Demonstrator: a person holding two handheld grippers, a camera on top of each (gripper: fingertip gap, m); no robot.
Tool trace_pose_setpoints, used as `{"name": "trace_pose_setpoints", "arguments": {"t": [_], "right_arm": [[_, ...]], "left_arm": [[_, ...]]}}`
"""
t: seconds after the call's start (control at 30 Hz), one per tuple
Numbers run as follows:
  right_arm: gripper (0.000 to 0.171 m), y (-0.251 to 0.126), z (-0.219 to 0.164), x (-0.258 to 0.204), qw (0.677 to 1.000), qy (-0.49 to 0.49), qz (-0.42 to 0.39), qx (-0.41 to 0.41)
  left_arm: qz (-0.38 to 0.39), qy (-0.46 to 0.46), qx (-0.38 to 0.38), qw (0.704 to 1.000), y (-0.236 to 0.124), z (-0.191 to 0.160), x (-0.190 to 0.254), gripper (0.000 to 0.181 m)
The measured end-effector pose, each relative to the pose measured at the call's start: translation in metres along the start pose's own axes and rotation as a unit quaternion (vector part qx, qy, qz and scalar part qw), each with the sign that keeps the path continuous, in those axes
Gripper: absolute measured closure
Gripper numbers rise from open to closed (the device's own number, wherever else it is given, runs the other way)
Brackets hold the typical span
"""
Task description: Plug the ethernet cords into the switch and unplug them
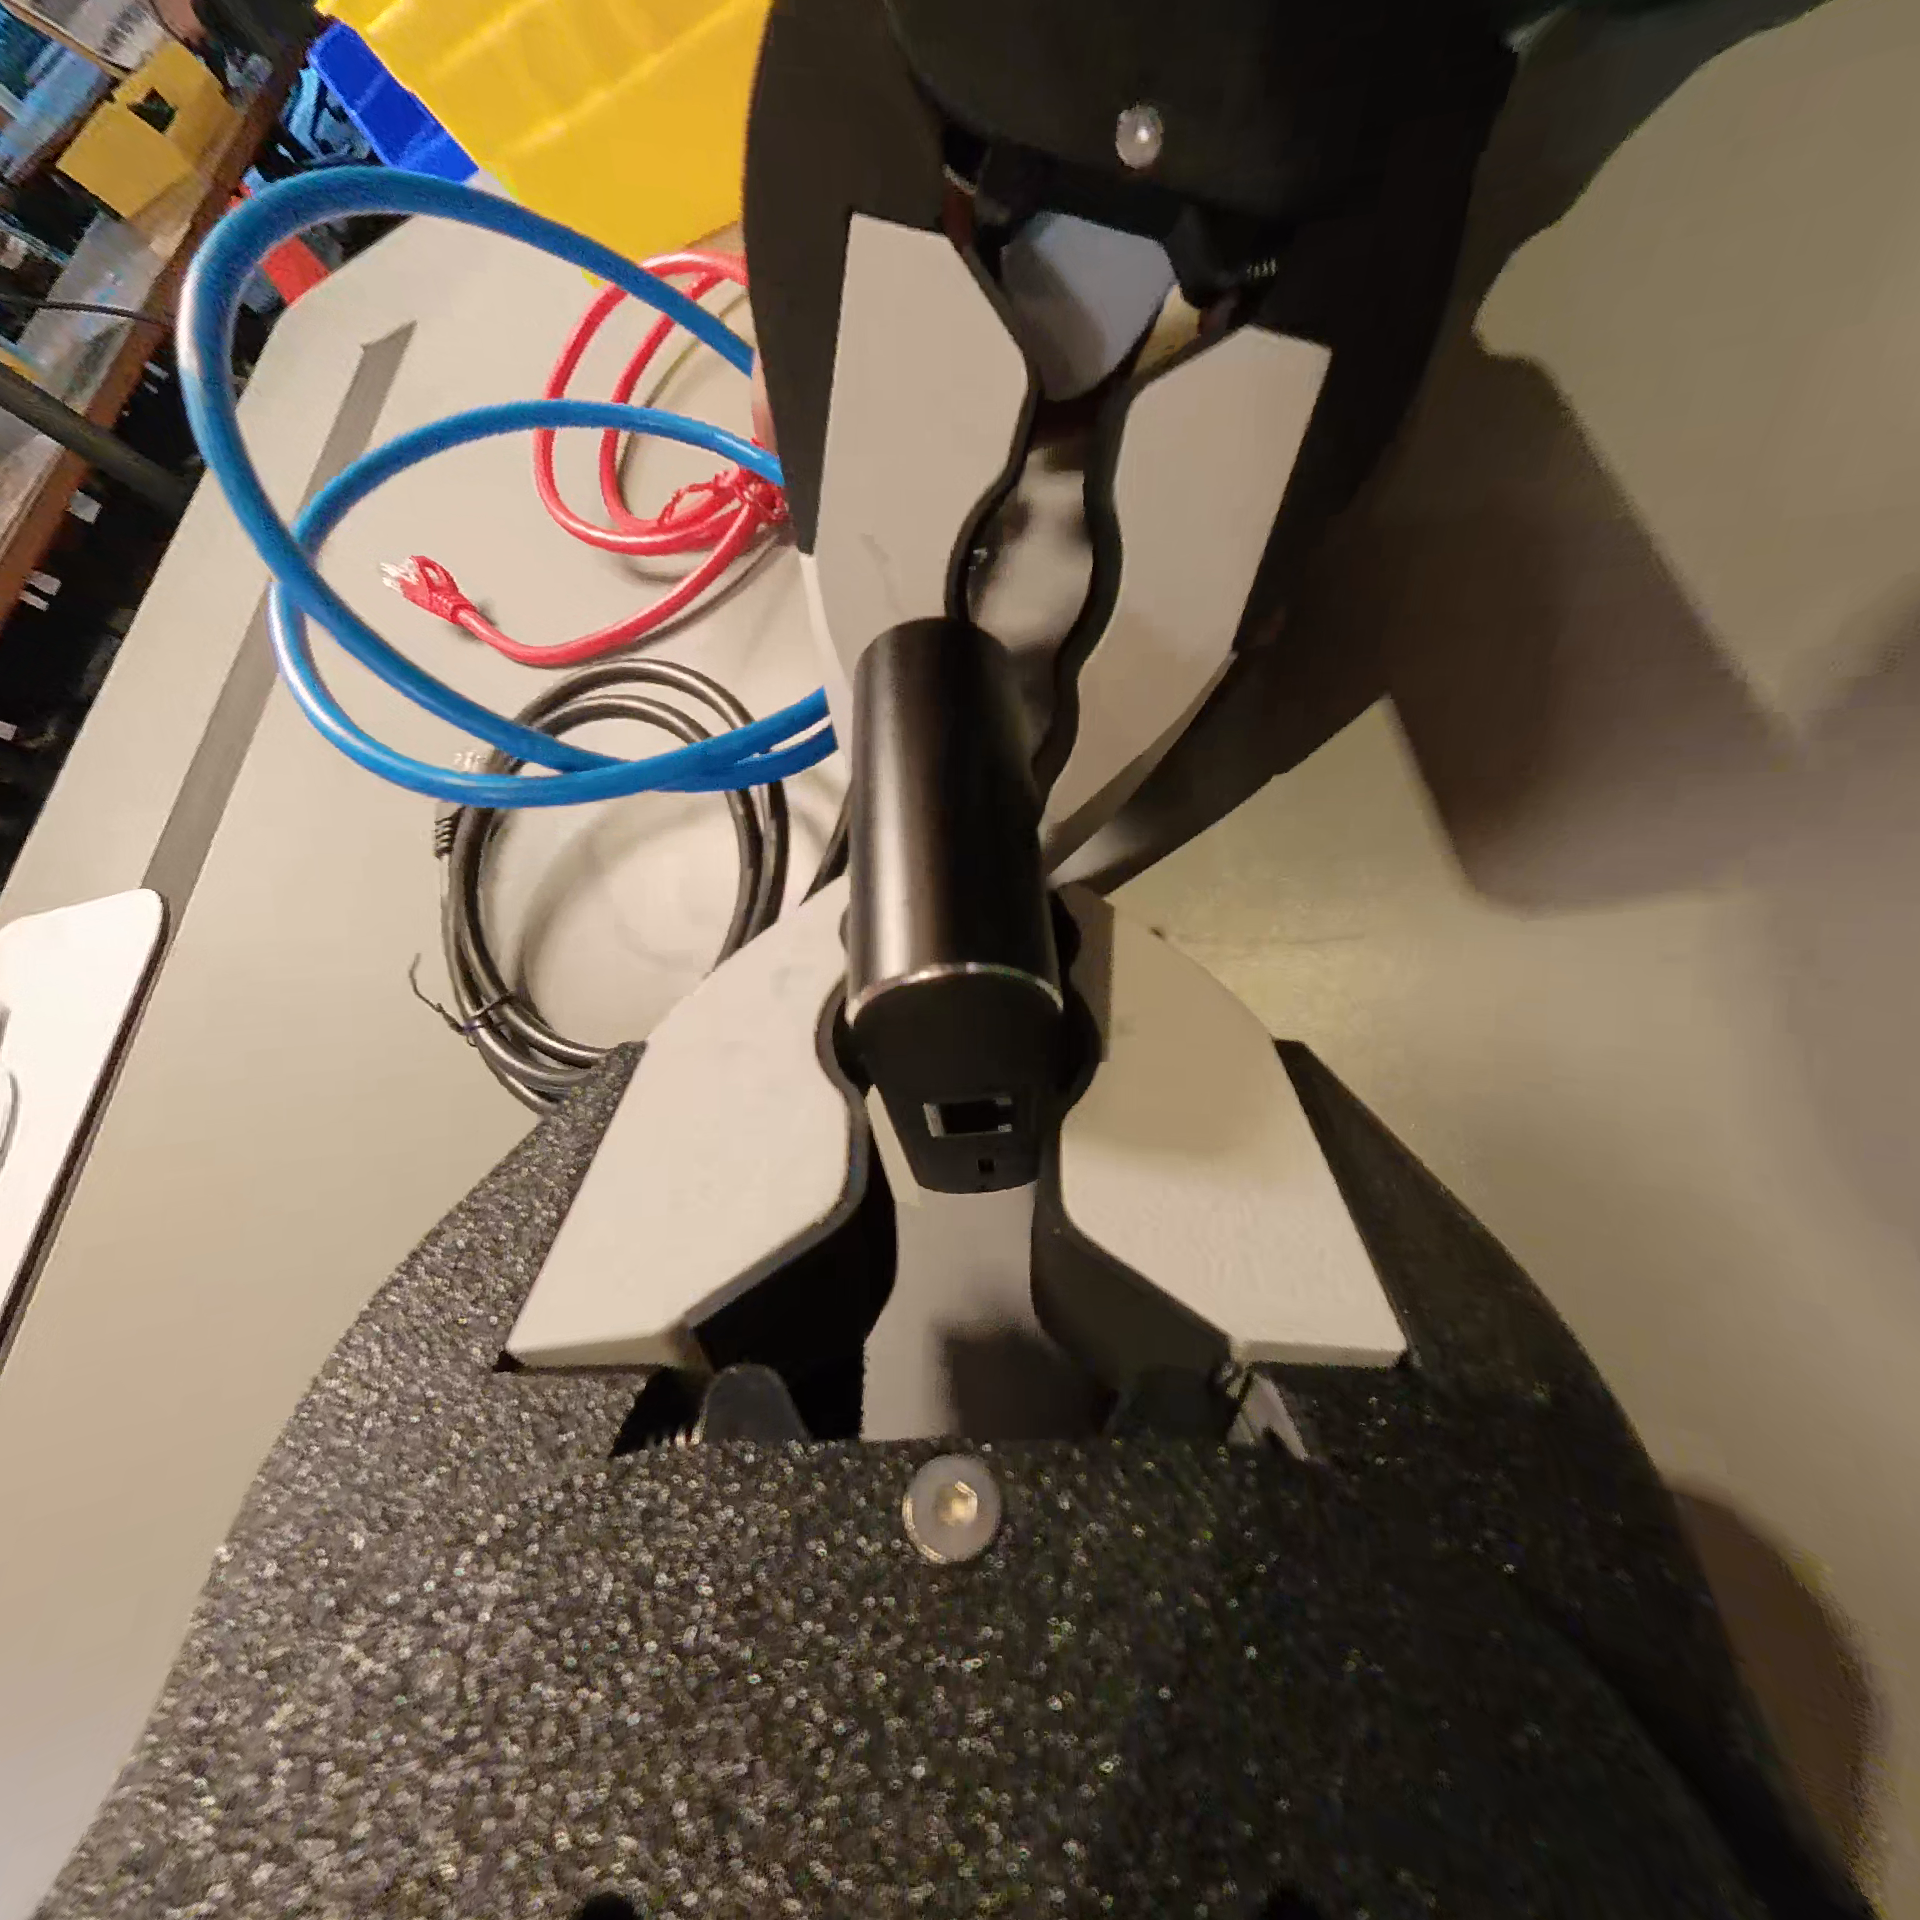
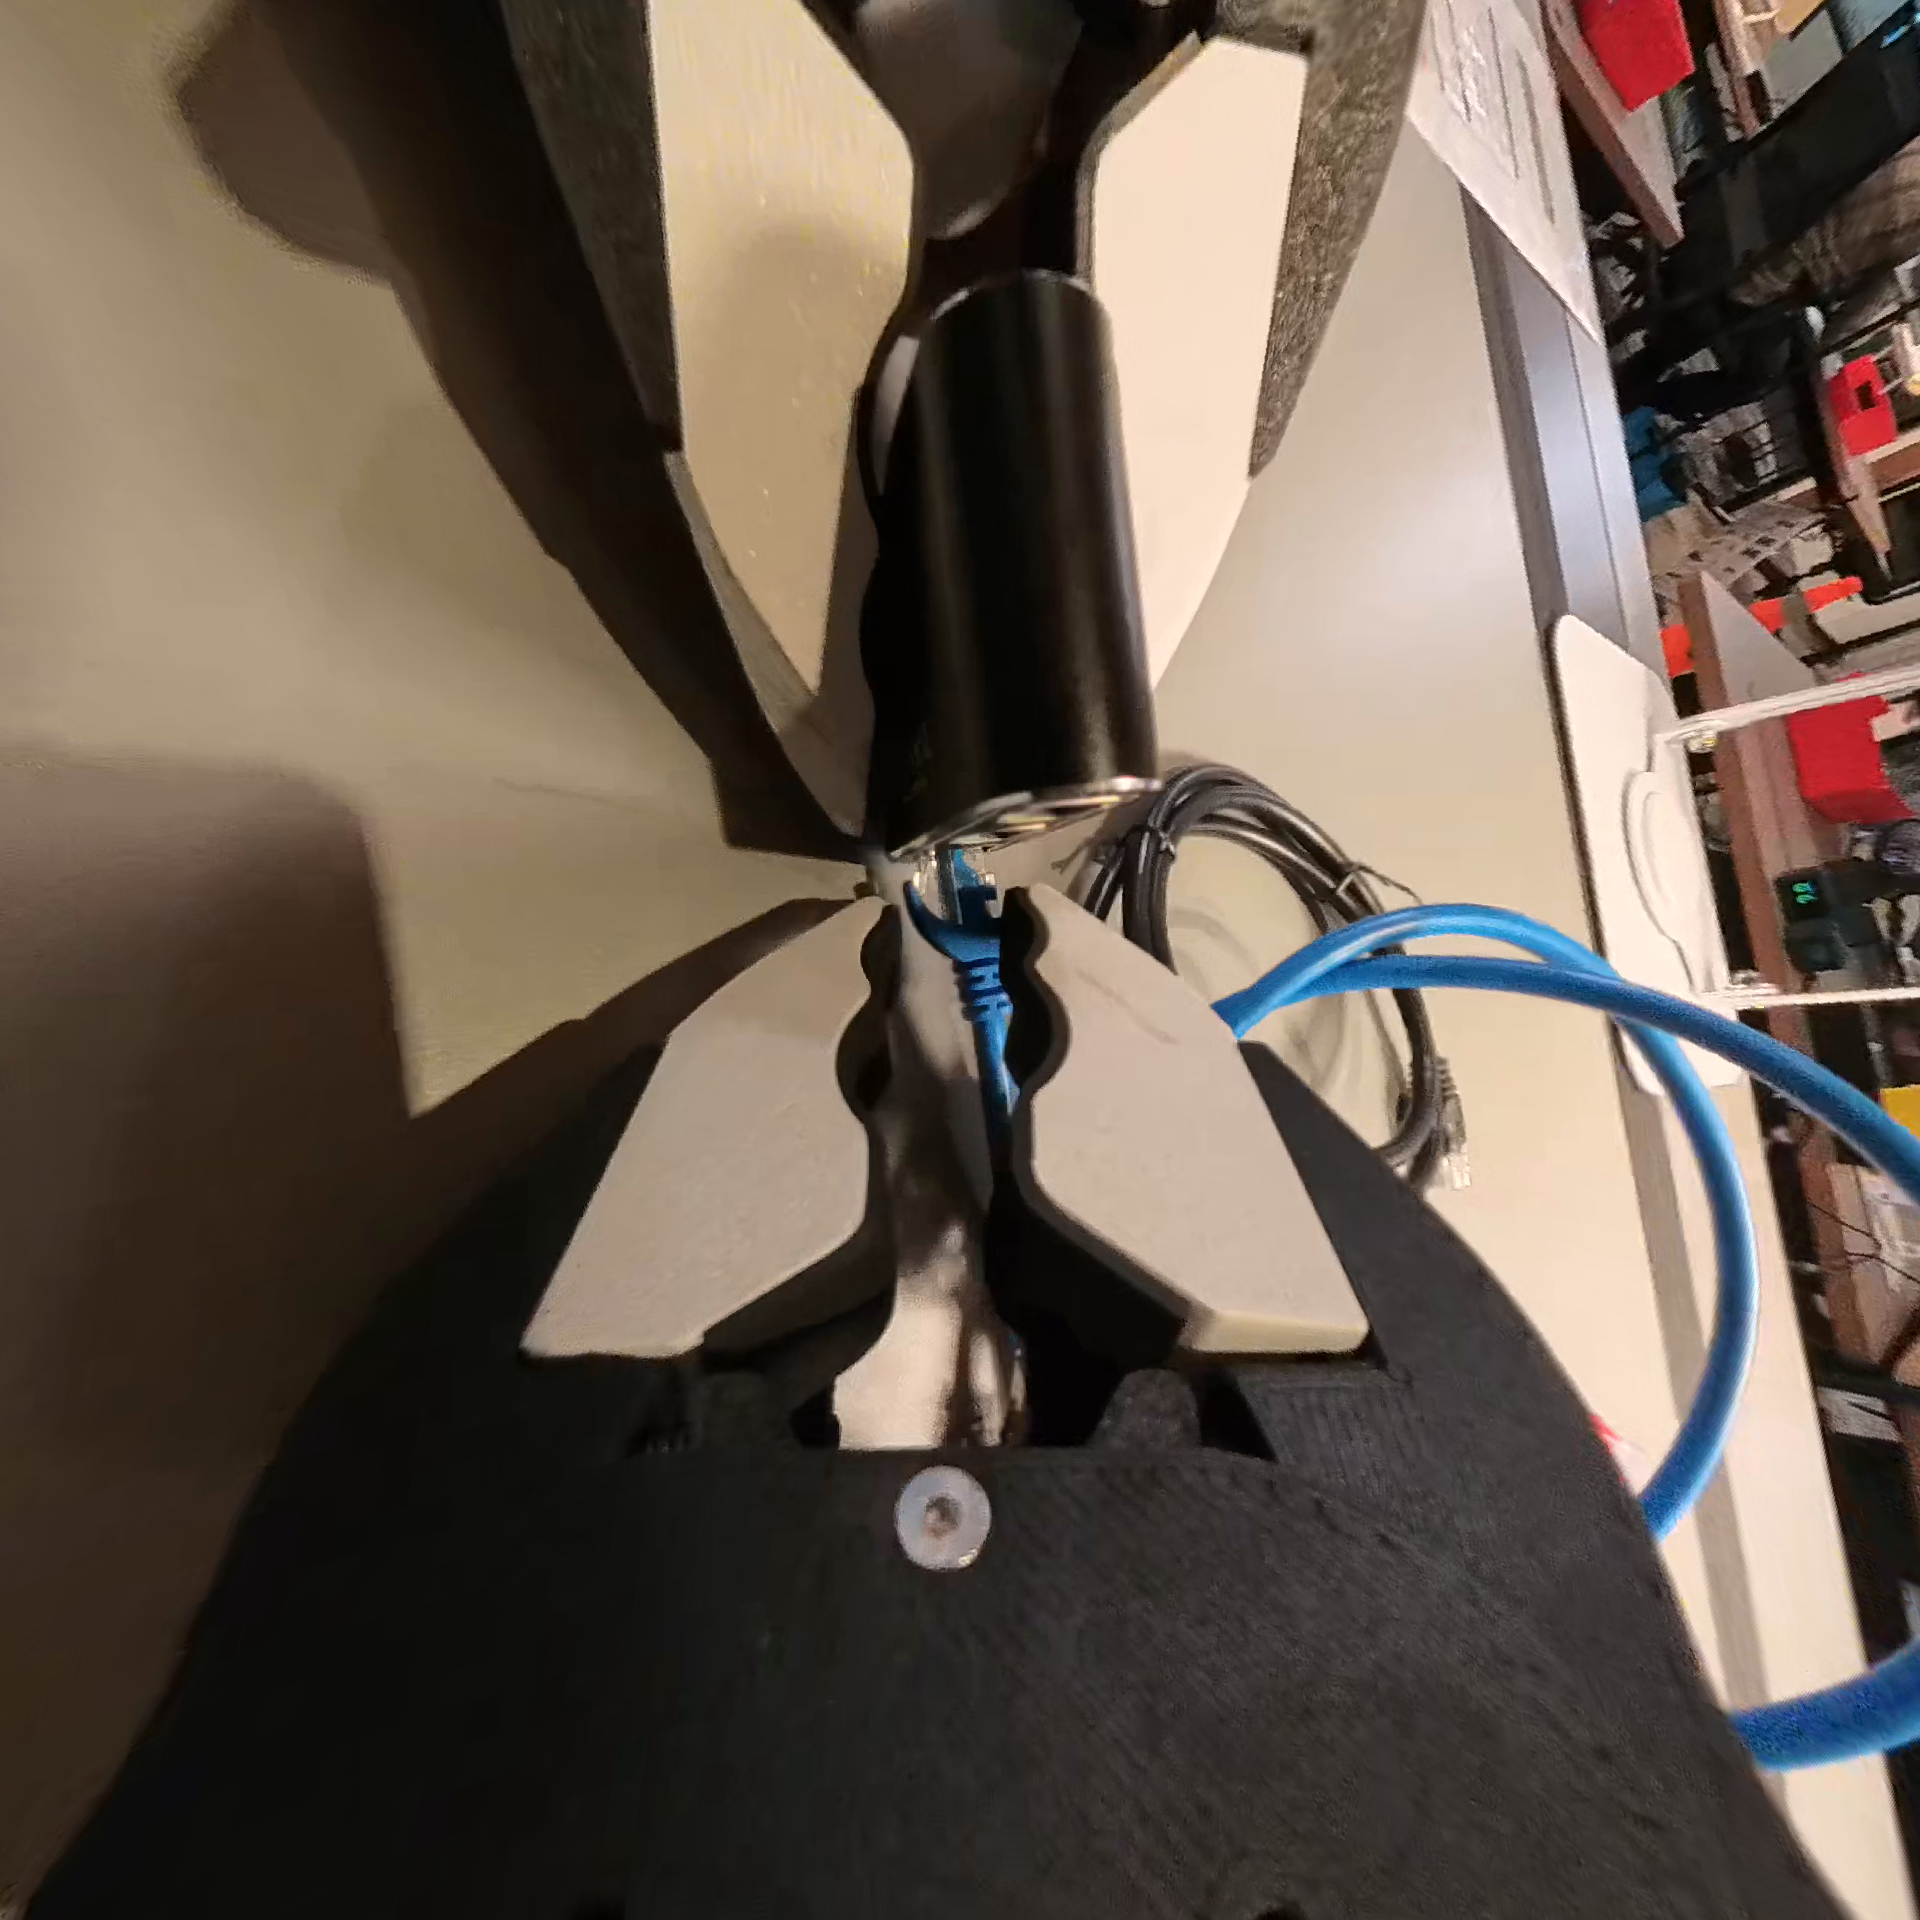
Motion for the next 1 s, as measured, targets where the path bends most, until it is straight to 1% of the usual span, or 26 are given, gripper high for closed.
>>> {"name": "trace_pose_setpoints", "arguments": {"t": [0.03, 0.17, 0.5, 0.7, 1.0], "right_arm": [[0.151, 0.0, 0.0, 0.0, 1.0, -0.003, -0.004, -0.001], [0.154, -0.001, 0.0, 0.002, 1.0, 0.007, -0.01, 0.008], [0.154, -0.004, 0.0, 0.005, 1.0, 0.01, -0.019, 0.017], [0.155, -0.003, 0.001, 0.007, 0.999, 0.018, -0.029, 0.017], [0.156, -0.004, 0.002, 0.013, 0.996, 0.054, -0.063, 0.014]], "left_arm": [[0.003, -0.002, 0.004, 1.0, 0.0, 0.001, -0.001, 0.152], [0.012, 0.002, 0.011, 1.0, 0.0, 0.002, -0.001, 0.152], [0.039, 0.02, 0.032, 0.999, -0.002, 0.004, -0.001, 0.152], [0.042, 0.011, 0.029, 0.999, -0.001, 0.003, -0.003, 0.152], [0.075, -0.014, 0.031, 0.997, -0.002, 0.005, -0.007, 0.152]]}}
Point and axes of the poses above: each gripper's, where its closed fingertips meet, y out along the fingers, z out of its top, x = y × z across the jaws, the point moved 7 cm from there along -y, back along the fingers, and after that the axes turned 10 degrees about -x, right-handed, at the moved point
